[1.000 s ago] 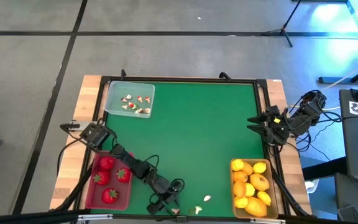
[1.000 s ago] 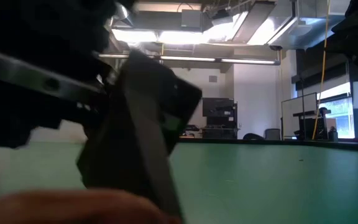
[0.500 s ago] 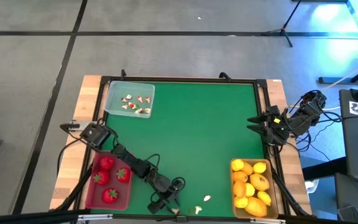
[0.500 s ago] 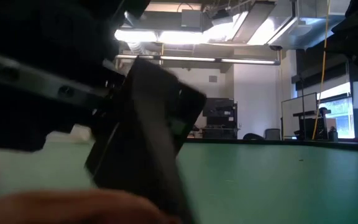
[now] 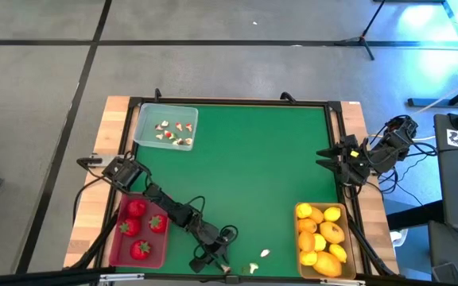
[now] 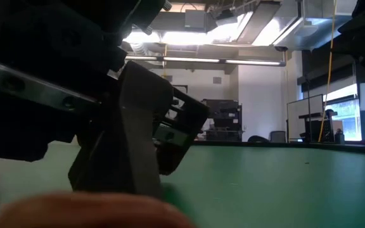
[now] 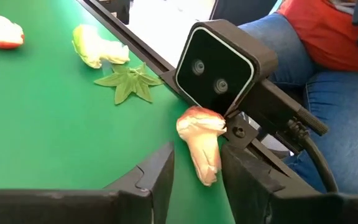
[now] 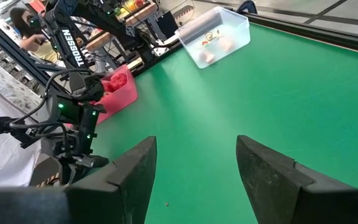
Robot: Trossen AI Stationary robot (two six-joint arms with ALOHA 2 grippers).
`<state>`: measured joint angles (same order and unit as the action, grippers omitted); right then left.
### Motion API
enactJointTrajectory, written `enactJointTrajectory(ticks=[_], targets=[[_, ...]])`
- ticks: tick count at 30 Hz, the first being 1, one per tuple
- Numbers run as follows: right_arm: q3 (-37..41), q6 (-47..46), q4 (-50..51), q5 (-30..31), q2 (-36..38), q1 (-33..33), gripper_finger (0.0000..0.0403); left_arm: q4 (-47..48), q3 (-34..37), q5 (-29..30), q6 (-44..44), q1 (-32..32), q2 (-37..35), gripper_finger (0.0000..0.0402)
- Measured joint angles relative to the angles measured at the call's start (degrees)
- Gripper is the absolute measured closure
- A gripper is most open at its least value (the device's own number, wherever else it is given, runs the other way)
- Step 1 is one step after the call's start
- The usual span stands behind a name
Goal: Sort produce into baskets
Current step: Put the brown mushroom into the white bin
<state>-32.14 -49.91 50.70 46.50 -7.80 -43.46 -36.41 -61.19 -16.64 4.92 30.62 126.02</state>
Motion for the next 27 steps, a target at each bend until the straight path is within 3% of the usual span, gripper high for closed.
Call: enactJointTrajectory(ticks=[15,20,27], targets=[[-0.01,-1.15,0.01,-0.6,0.0,-0.02,0.0182,8.62,0.02,0.02,0.92,-3.15,-5.63,0.0312],[-0.01,-1.27,0.0,-0.61,-0.01,0.0,0.0182,9.96,0.02,0.77,2.22,-1.37,-5.65,0.0281],[0.0,-1.27,-0.02,-0.61,-0.01,-0.01,0.0182,11.08,0.02,4.83,6.07,-1.48,-5.66,0.0194]])
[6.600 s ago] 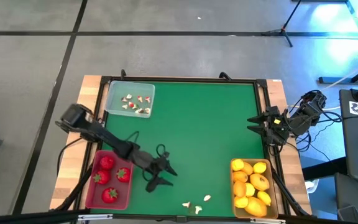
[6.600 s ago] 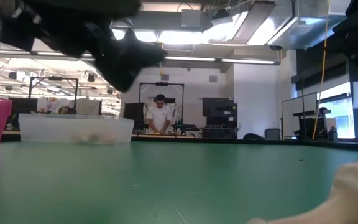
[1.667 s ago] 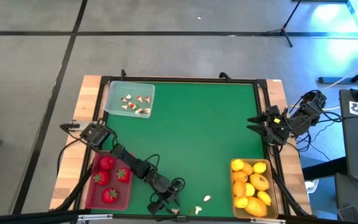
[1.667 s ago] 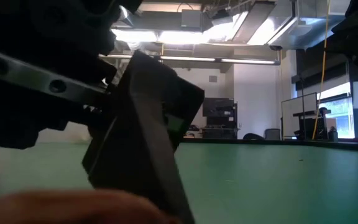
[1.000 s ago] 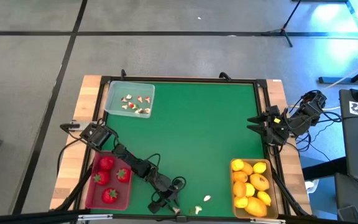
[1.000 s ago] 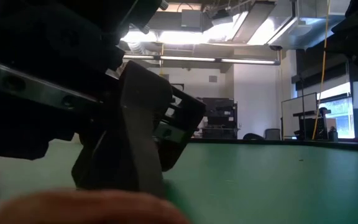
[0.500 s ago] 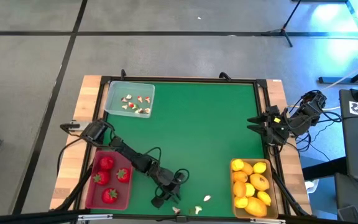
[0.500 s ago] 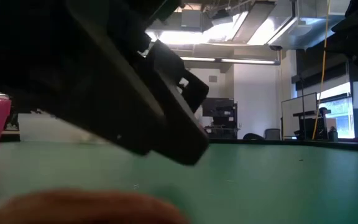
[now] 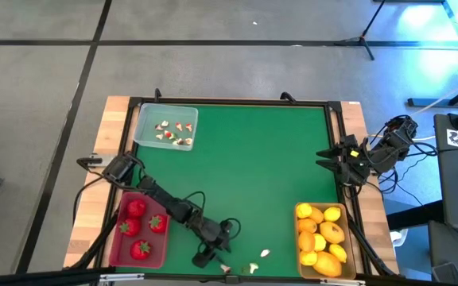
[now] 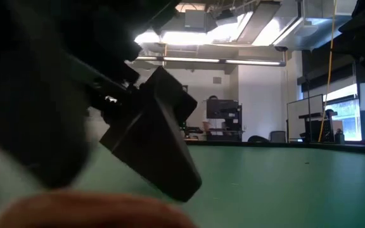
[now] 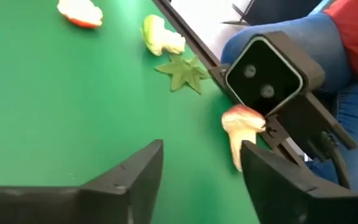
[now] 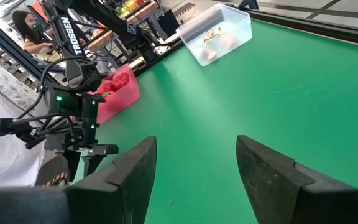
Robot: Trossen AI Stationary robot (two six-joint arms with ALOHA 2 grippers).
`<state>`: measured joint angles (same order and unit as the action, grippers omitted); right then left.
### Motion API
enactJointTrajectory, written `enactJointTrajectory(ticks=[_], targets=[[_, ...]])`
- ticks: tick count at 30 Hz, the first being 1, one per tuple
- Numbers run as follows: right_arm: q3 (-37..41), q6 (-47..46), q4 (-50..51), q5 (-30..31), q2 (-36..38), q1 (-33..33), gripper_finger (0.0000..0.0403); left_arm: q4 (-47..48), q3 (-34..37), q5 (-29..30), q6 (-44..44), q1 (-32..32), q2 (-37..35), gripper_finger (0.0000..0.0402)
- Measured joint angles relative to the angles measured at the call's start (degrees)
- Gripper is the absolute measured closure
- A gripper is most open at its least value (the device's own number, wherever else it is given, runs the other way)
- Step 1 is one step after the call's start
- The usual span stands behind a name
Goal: Sort produce into baskets
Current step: Put the brown mushroom into the white bin
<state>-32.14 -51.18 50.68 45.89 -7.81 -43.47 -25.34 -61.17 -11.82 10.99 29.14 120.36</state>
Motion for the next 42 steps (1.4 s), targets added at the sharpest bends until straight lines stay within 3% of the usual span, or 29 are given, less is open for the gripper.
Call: enactJointTrajectory(ticks=[6,11,20,33,42], targets=[[0.0,0.0,-0.62,0.0,-0.01,0.01,0.0182,1.35,0.0,0.25,0.98,0.78,0.0,0.0127],[-0.01,0.0,-0.65,-0.01,0.01,0.0,0.0182,-0.72,0.0,0.43,2.51,1.91,0.0,0.0105],[-0.01,0.0,-1.07,-0.01,0.0,-0.01,0.0182,-1.05,0.0,3.58,-1.93,2.61,0.73,0.0103],[-0.01,0.02,-0.77,-0.03,0.01,0.0,0.0182,-9.06,0.0,2.91,-2.7,2.61,4.31,0.0103],[0.0,0.02,-0.78,-0.02,0.01,0.0,0.0182,-9.7,-0.08,2.79,-3.1,2.69,5.33,0.0145]])
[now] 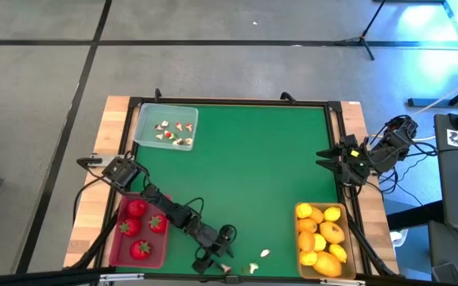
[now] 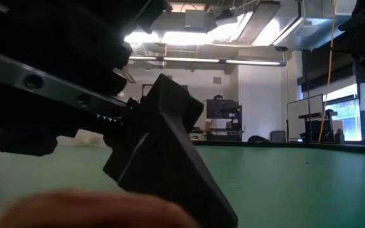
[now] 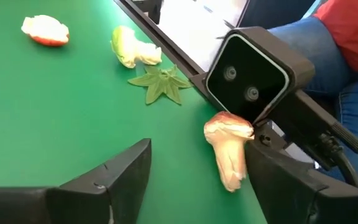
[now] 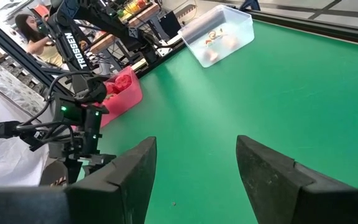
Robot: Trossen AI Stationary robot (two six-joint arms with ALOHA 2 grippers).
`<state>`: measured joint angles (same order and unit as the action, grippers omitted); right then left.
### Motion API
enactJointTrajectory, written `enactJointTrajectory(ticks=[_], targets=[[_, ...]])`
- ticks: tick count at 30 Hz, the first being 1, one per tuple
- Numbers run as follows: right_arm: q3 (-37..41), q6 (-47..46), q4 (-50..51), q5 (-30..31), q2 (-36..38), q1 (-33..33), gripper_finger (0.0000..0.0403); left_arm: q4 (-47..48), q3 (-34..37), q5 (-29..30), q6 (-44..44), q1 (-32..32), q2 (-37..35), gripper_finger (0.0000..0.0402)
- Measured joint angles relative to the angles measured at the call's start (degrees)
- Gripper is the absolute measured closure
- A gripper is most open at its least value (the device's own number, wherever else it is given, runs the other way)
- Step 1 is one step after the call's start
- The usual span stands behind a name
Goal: Sort produce into baskets
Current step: Put the brown mushroom into the white bin
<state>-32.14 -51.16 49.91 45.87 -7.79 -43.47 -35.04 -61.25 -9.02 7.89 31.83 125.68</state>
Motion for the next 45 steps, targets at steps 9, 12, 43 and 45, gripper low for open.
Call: enactJointTrajectory(ticks=[9,12,43,45], targets=[[0.0,-0.02,-0.11,-0.02,-0.02,-0.01,0.0182,0.62,-0.07,-0.54,1.93,-0.11,0.16,0.0209],[0.0,-0.02,-0.11,0.0,0.0,0.01,0.0182,0.7,-0.07,-0.51,2.41,-0.13,0.15,0.0228],[0.0,-0.25,-0.3,0.07,-0.02,-0.01,0.0182,13.83,0.13,-0.12,-5.7,-2.01,-7.97,0.0227],[0.0,-1.02,-0.32,0.1,-0.01,-0.01,0.0182,13.24,0.13,1.09,-7.32,-2.31,-7.97,0.0198]])
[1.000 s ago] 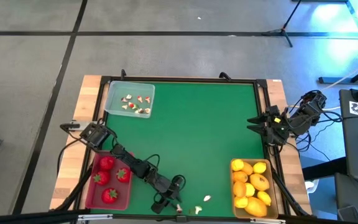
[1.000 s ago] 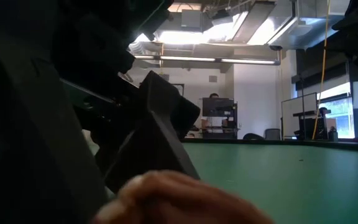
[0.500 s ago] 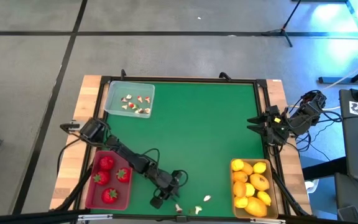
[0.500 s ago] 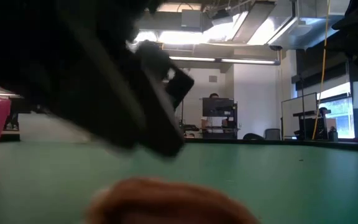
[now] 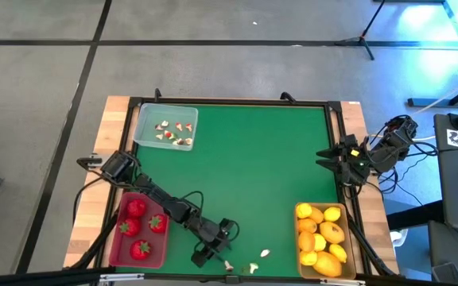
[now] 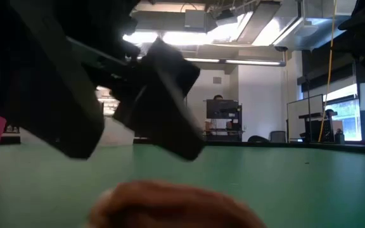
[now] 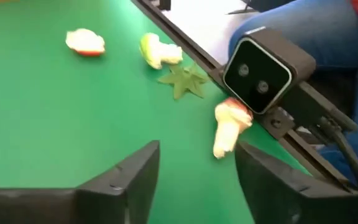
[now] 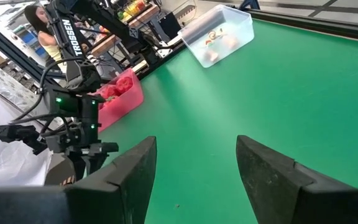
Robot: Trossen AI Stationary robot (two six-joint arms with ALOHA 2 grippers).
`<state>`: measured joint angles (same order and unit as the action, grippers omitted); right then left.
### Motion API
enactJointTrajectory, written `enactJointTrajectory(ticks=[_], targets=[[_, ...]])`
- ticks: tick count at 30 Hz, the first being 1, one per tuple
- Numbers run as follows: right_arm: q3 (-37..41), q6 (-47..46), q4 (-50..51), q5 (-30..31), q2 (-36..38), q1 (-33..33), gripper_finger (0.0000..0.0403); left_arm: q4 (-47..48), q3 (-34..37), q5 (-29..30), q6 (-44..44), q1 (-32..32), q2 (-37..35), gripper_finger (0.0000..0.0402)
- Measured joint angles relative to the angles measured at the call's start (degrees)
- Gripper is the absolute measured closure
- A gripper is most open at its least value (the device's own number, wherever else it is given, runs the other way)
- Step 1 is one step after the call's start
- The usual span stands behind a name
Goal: Sort produce into baskets
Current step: Put the brown mushroom into the white bin
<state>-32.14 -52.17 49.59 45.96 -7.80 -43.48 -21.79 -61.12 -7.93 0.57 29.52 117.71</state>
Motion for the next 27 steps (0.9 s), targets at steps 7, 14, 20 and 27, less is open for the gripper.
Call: enactJointTrajectory(ticks=[7,14,20,27], targets=[[0.0,-1.93,-0.03,0.36,0.01,0.01,0.0182,0.31,0.0,0.56,-1.87,0.55,0.0,0.0116],[0.0,-3.02,-0.12,1.04,0.0,0.0,0.0182,-2.62,-0.02,-0.74,-4.69,1.23,2.05,0.0096],[0.0,-3.09,-0.12,1.01,0.01,0.01,0.0182,-8.69,0.0,-3.6,-4.96,1.16,4.37,0.0097],[0.0,-2.92,0.39,1.02,-0.01,0.0,0.0182,-12.57,-1.21,-6.03,-6.1,1.06,6.26,0.0113]])
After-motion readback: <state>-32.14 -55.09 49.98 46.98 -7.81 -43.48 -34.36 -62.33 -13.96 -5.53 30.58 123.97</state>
